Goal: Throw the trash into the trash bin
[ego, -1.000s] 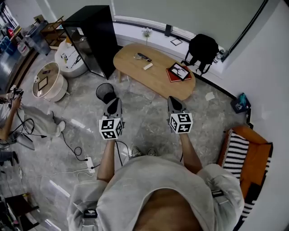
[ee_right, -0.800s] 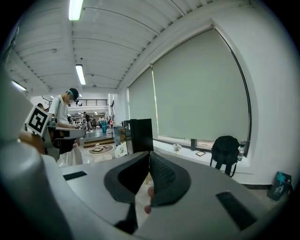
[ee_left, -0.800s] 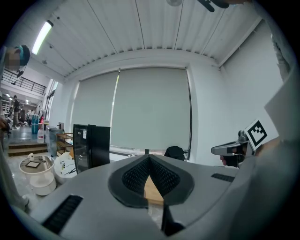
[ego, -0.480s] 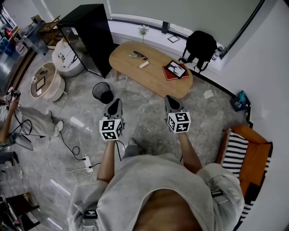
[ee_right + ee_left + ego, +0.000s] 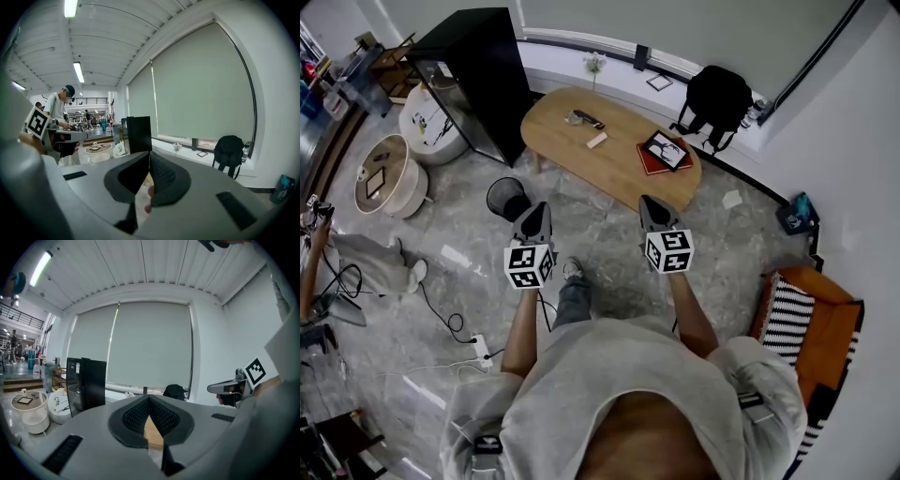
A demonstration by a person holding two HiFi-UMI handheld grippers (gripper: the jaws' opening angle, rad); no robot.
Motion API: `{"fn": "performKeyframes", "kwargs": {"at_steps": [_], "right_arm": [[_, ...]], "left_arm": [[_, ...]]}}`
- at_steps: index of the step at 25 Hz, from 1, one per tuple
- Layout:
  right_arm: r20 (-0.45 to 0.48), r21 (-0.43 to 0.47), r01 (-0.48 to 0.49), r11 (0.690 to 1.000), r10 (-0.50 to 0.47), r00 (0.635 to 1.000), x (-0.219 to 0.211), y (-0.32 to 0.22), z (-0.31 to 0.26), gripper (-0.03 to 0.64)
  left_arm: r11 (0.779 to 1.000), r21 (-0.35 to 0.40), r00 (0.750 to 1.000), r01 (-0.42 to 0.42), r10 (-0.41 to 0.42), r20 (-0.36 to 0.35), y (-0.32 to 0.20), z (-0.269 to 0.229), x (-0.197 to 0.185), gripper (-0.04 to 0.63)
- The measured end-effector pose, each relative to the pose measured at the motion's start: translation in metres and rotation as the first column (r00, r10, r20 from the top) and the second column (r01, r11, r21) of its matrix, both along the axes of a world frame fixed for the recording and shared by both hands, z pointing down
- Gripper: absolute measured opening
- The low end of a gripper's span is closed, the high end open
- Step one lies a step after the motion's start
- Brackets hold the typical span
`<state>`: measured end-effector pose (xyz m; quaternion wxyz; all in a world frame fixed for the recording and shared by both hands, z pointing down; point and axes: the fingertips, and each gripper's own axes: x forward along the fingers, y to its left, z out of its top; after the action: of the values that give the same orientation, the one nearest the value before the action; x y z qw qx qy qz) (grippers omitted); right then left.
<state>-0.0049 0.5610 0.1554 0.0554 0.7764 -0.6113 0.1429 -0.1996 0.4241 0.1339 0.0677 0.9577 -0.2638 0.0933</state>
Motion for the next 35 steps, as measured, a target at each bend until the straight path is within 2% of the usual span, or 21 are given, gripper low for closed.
{"fn": "performKeyframes", "kwargs": {"at_steps": [14, 23, 28, 35], "right_arm": [[-0.04, -0.027, -0.069, 0.997, 0.068, 0.997, 0.045, -0.129, -0.015, 0.029], [-0.058, -0.029, -0.133, 0.991, 0.131, 0.99, 0.071, -0.194, -0.018, 0.029], [-0.061, -0.043, -0.155, 0.987, 0.152, 0.987, 0.079, -0.212, -0.011, 0.029], [-0.05, -0.089, -0.171, 0.981, 0.167, 0.985, 0.092, -0.216, 0.007, 0.029]], "left_arm": [[0.997, -0.024, 0.997, -0.069, 0.068, -0.043, -0.147, -0.007, 0.056, 0.018], [0.993, -0.031, 0.992, -0.118, 0.116, -0.05, -0.222, -0.002, 0.081, 0.018], [0.989, -0.03, 0.988, -0.144, 0.143, -0.055, -0.251, 0.0, 0.097, 0.018], [0.984, -0.055, 0.985, -0.171, 0.169, -0.04, -0.264, 0.015, 0.117, 0.018]]}}
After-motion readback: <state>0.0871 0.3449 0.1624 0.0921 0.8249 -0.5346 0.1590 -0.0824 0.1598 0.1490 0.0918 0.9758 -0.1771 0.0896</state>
